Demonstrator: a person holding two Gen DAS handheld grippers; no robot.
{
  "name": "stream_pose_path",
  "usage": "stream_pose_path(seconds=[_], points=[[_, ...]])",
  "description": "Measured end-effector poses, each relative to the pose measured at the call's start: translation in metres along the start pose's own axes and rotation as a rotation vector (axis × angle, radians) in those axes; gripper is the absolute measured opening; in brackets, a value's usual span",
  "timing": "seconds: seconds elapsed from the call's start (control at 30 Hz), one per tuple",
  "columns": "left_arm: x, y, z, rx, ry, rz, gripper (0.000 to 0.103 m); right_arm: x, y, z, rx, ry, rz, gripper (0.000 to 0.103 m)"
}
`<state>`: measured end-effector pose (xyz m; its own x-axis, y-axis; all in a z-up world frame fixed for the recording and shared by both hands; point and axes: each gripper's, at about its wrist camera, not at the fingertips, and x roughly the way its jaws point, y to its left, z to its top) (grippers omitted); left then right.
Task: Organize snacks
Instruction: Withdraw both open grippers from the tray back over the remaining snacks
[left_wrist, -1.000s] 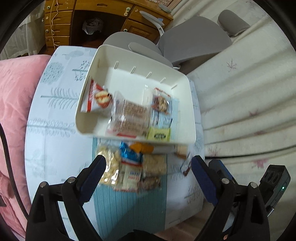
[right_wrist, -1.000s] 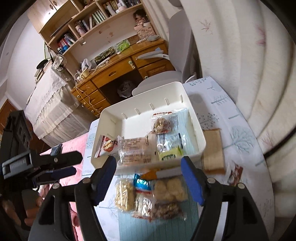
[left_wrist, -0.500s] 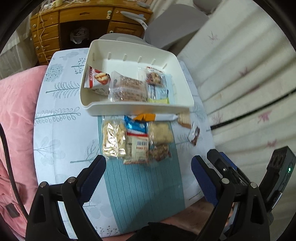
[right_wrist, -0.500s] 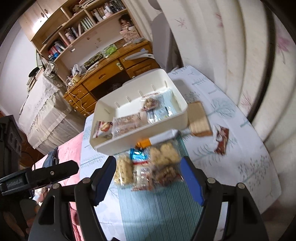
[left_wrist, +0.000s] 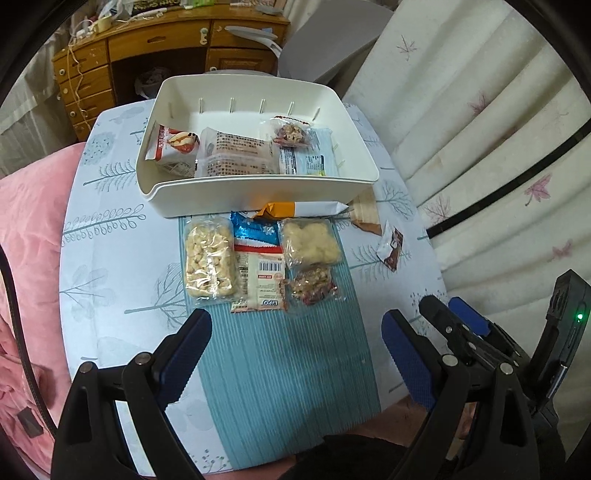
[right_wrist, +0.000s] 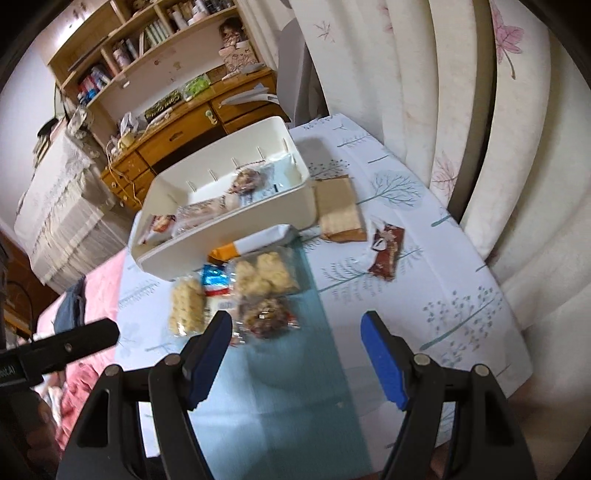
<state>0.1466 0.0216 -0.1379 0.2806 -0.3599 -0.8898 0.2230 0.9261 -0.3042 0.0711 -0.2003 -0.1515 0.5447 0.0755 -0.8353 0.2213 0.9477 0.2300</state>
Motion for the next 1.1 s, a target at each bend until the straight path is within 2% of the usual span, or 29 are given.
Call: stream_pose_path(seconds=[0.2, 0.5, 0.8, 1.1], points=[[0.017, -0.015, -0.005, -0.079, -0.016, 0.041, 0.093, 0.010, -0.018, 0.008, -0.137, 0.034, -0.004, 0.073], [0.050, -0.034, -0.015, -0.281, -0.018, 0.091, 0.093, 0.031, -0.043, 0.029, -0.382, 0.083, 0.038, 0.073], [0.086, -0.041, -0.027, -0.482, -0.007, 0.150, 0.093, 0.057, -0.061, 0.043, -0.615, 0.093, 0.069, 0.073], [0.125, -0.042, -0.029, -0.585, -0.007, 0.227, 0.093, 0.089, -0.074, 0.044, -0.720, 0.094, 0.114, 0.080]])
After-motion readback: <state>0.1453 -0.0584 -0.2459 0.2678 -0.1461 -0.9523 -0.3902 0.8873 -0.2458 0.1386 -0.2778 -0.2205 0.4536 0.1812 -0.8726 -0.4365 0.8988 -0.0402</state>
